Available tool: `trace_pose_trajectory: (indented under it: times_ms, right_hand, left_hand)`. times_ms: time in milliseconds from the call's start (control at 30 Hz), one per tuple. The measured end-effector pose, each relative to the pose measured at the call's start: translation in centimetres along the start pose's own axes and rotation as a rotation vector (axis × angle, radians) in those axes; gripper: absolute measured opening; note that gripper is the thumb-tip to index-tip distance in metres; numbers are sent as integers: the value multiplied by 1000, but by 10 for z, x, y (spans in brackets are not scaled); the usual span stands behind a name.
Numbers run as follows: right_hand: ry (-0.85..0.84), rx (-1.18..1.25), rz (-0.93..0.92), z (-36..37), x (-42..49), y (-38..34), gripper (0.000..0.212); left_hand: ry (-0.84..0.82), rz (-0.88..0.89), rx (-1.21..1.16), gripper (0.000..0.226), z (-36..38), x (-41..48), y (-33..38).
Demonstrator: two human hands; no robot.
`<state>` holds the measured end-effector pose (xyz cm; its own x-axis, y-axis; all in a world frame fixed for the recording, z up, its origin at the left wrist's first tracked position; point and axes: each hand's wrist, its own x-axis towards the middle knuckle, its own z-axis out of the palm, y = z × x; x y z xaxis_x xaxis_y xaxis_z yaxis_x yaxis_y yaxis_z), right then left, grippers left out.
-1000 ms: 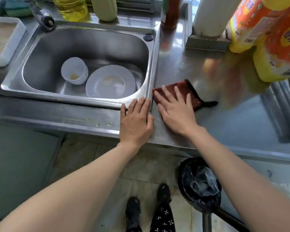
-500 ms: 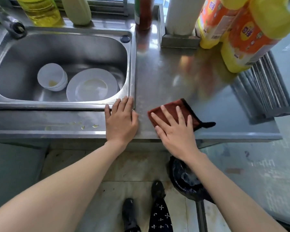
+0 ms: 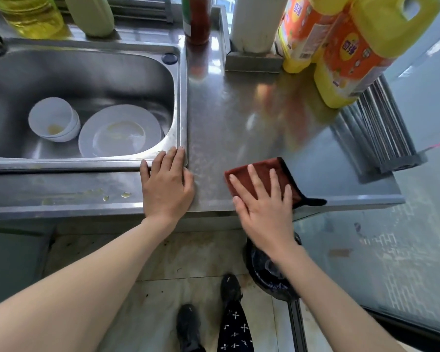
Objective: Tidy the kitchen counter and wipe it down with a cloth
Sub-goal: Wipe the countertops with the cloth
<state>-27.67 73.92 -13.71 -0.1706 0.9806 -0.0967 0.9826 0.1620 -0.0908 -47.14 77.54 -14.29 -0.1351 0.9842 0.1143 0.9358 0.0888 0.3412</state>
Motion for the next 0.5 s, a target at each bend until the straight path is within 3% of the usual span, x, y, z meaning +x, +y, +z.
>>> trace_pose_trajectory:
  times_ms: [67,133,267,400,500]
  right_hand:
    - [-15,-31,54,-3,3,28,49]
    - [-14,-11,223,-7,6,46,51]
    - [-20,55,425,-10,9,15,51]
    - [-73,50,214,-8,5,-26,50]
    - [-125,58,76,-11,5,-15,49]
  left_hand:
    - [1,-3,6,53,0,0,0]
    - [3,-5,9,53,1,0,0]
    - [-7,-11,7,53,0,0,1]
    - [-12,-13,8,54,0,0,2]
    - [-11,-12,7,54,-1,0,2]
